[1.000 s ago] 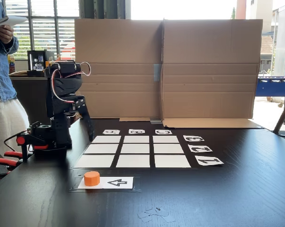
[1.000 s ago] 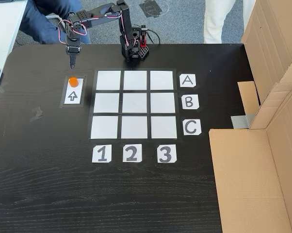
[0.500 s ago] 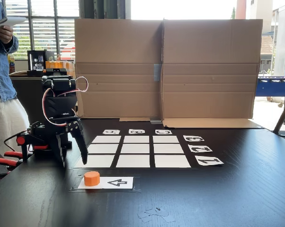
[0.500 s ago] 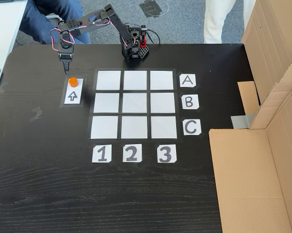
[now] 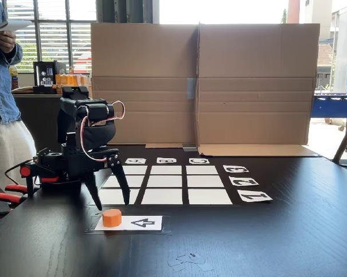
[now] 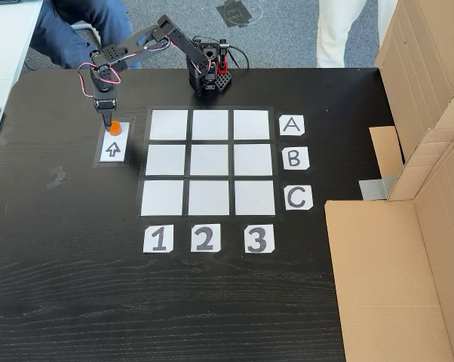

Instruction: Pick up the round, orange token and place it in the grid on square A1.

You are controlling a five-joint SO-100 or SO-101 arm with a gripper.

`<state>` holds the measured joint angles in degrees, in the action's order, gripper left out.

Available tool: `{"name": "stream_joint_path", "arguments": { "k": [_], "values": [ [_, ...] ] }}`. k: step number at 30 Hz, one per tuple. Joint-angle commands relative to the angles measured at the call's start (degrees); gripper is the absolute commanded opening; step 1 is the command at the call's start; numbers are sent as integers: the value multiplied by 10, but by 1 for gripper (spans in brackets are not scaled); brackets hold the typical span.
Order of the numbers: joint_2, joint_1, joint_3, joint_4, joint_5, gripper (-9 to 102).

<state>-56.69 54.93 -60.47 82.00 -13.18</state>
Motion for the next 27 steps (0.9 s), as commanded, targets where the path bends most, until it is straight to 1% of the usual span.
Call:
{"name": "stream_joint_path", "arguments": {
  "k": [1, 19, 27],
  "values": [
    [-2, -10, 18, -4, -5, 23],
    [26, -12, 3, -4, -11, 23],
    [6, -9, -10, 3, -17, 23]
  ]
}}
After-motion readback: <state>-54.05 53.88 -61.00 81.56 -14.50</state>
